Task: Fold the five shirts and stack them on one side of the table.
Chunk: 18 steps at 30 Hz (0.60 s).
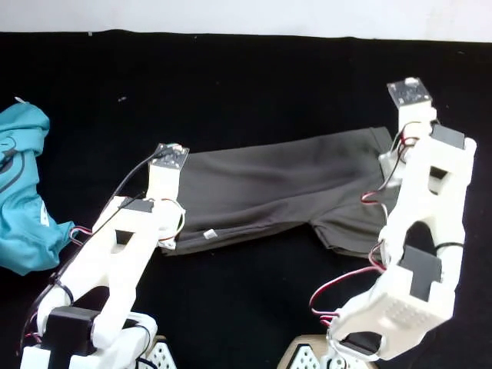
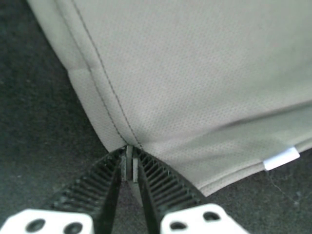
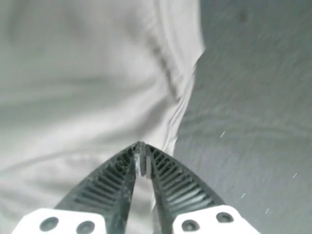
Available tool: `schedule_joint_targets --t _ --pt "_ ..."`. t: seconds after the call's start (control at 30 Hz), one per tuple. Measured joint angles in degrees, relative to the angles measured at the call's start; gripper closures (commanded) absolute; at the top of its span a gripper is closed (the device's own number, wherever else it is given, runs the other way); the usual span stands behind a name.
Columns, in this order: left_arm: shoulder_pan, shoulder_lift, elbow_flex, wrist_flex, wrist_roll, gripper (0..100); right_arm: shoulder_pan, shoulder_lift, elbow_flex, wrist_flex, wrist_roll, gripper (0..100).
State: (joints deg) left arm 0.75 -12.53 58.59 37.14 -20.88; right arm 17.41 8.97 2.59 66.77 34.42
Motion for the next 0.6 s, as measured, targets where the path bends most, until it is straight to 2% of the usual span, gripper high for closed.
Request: schedule_joint_targets --t 0.17,0.4,0.6 --pt "0.0 0.0 0.0 0.0 0.0 99 0.0 -5.2 1.1 7.8 0.6 99.2" --pt "0.0 0.0 0.0 0.0 0.0 99 0.0 -13.9 13.5 9.7 8.3 99.2" --pt "0.0 0.0 0.0 0.0 0.0 99 1.5 -18.7 31.6 -3.3 13.0 99.2"
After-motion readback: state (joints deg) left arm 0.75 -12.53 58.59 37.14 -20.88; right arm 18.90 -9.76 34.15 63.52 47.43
